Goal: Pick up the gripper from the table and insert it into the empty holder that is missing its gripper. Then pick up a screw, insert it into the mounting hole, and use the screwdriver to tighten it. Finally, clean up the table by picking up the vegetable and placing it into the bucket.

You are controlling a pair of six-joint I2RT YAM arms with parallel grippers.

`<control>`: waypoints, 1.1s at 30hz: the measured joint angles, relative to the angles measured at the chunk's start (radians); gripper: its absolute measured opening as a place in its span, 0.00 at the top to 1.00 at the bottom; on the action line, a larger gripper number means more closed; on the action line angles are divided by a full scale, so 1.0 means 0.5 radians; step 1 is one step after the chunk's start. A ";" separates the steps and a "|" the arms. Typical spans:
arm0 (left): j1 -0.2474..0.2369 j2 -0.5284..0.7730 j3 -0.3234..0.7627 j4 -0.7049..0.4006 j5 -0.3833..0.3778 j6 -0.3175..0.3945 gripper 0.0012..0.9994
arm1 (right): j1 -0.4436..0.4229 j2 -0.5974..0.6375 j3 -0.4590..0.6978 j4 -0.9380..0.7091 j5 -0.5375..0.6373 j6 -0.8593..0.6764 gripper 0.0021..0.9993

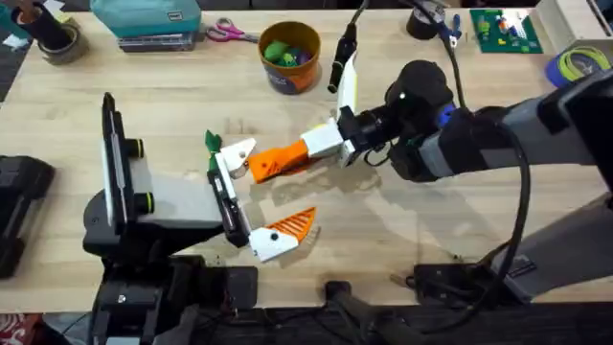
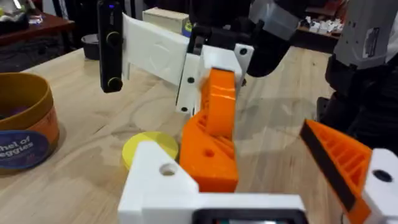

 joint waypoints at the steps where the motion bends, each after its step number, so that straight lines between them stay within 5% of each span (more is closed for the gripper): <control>1: 0.000 -0.001 0.000 0.000 0.000 0.000 0.01 | 0.006 -0.001 0.000 0.000 0.000 0.000 0.99; 33: 0.011 0.000 0.000 0.002 -0.014 -0.001 0.01 | 0.050 -0.001 0.003 -0.039 0.119 0.000 0.99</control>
